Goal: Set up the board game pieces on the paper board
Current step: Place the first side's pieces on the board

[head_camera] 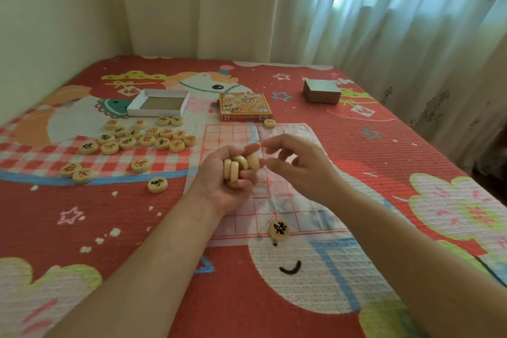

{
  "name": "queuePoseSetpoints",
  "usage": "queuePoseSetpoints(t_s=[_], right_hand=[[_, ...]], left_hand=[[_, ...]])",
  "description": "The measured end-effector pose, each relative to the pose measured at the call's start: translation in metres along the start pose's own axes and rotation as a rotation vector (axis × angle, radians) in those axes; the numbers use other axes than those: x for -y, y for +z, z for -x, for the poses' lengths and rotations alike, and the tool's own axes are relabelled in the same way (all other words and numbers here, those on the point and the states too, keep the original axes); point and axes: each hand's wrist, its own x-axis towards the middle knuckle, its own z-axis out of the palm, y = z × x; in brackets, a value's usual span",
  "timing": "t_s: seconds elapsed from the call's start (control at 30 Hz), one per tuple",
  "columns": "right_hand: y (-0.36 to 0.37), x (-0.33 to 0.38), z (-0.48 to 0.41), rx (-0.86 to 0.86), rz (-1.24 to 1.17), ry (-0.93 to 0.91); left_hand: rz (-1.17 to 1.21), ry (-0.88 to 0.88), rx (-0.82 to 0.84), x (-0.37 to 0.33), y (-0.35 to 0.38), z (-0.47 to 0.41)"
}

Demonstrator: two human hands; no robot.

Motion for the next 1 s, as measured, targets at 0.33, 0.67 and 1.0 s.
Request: queuePoseSetpoints(t_s=[0.33, 0.67, 1.0], right_hand=[[0.016, -0.005, -0.031, 0.117, -0.240, 0.104], [0.010, -0.007, -0.041, -0.330, -0.108, -0.121], [0.021, -0.011, -0.038, -0.272, -0.313, -0.089]], left_hand=[[0.066, -0.034, 0.047, -0.008, -0.006, -0.009], [-0.196, -0.001, -0.101, -0.023, 0.006, -0.025], [-0.369, 0.230, -0.126, -0.023, 0.005, -0.030]])
